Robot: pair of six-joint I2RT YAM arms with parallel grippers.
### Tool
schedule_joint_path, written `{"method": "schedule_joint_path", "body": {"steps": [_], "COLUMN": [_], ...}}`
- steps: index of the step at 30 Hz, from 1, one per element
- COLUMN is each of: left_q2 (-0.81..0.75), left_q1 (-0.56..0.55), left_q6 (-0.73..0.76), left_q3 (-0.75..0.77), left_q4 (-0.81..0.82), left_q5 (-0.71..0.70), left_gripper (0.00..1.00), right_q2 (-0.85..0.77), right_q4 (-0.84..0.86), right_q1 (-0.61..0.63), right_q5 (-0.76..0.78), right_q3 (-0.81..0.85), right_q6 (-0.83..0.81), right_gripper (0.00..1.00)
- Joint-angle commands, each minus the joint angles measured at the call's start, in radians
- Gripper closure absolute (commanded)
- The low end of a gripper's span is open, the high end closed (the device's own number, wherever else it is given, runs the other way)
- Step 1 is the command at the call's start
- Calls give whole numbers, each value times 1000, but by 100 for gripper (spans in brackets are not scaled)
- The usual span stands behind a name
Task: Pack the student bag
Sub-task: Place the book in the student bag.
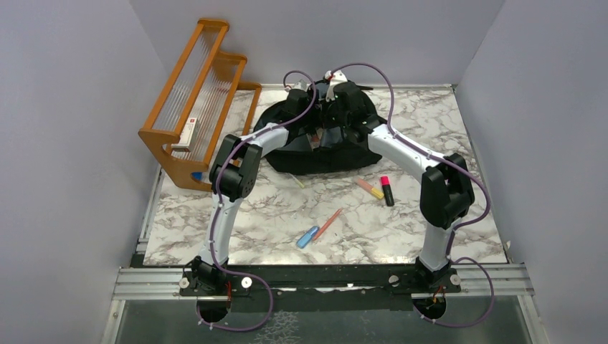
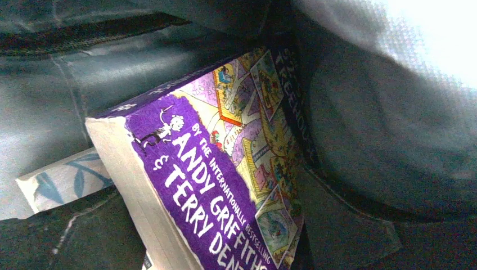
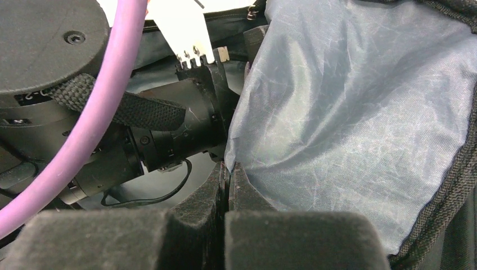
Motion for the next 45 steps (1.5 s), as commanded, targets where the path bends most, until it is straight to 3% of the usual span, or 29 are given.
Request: {"method": "schedule_joint_path", "body": {"steps": [1,11,19,33,41,45], "left_q2": [-84,-164,-325,-662,-700,-710], "left_q1": [-16,-7,11,105,142,150], "left_q6": [105,165,189,219,237,276], "left_q3": [42,5,-145,-395,-455,-450], "left_q4": [-76,-149,-147,-119,-135,-173], "left_q5": [-49,-82,-86,73,115,72], "left_gripper": [8,1,1,1,7,8], "right_q2": [-44,-45,-42,-66,-69,-70], "right_q4": [50,30,-4,-22,-32,-36], "right_q1": [8,-2,-12,-130,-184,-187], "right_q5": [-30,-38,1,52,6,11], "right_q3": [-3,-6,0,27,4,5], "right_q6": [7,-13,-42,-103,-99,-99], "right_gripper": [99,100,99,100,100,100]}}
